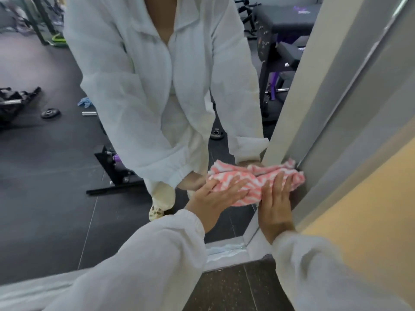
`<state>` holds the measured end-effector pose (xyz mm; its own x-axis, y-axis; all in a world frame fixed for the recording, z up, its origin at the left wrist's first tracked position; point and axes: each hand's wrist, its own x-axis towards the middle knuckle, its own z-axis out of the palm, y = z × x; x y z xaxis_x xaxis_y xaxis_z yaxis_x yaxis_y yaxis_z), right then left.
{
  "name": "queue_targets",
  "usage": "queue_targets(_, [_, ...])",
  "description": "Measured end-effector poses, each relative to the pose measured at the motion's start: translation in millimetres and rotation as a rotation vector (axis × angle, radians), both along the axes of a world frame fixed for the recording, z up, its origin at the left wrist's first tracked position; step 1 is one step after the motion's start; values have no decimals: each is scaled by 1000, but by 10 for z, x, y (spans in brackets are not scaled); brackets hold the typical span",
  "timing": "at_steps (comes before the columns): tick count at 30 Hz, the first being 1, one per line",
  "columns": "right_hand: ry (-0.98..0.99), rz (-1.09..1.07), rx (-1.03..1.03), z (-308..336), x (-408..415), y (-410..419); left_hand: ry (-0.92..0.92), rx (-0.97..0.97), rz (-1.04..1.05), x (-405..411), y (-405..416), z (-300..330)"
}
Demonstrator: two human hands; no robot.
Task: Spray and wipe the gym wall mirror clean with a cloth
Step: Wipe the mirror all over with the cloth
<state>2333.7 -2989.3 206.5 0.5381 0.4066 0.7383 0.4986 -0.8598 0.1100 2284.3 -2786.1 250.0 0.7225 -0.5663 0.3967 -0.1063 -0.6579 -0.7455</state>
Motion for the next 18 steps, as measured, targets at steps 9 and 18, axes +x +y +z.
queue_targets(9, [576,-2,-404,-683,-302,-178,470,230,177,-215,-64,-668])
queue_targets(18, [389,144,-276,-287,-355,-68,637,53,293,-500,107,-407])
